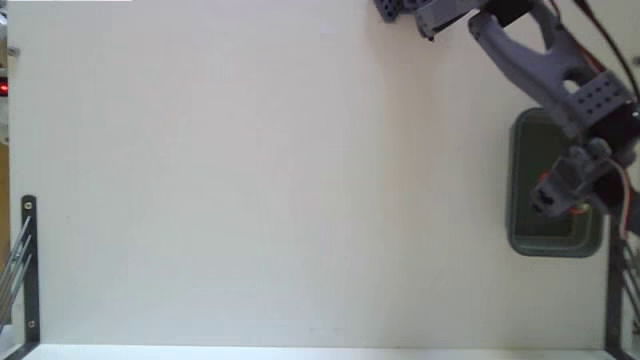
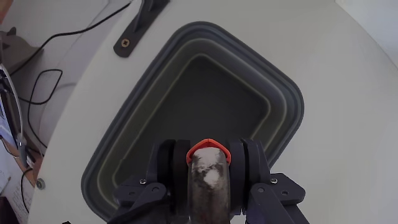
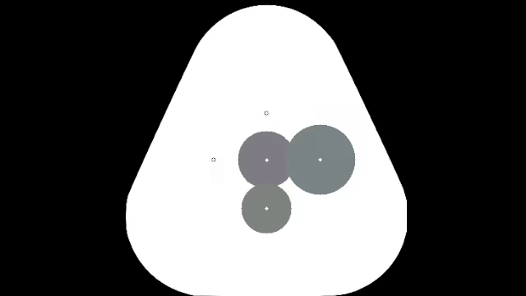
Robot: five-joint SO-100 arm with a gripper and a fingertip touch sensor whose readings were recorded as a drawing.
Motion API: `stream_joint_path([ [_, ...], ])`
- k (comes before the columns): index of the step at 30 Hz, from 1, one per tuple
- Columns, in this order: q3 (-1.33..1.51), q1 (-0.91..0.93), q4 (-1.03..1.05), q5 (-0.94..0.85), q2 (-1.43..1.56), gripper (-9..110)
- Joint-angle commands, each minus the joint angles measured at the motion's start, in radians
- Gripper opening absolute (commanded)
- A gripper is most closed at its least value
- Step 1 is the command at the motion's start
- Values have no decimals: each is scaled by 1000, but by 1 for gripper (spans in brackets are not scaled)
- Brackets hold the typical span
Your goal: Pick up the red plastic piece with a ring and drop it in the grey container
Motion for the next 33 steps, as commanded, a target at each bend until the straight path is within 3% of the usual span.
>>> stream_joint_path([
  [1, 9, -18, -11, 5, 94, 26],
  [9, 9, -18, -11, 5, 94, 26],
  [10, 9, -18, -11, 5, 94, 110],
  [33, 9, -18, -11, 5, 94, 110],
])
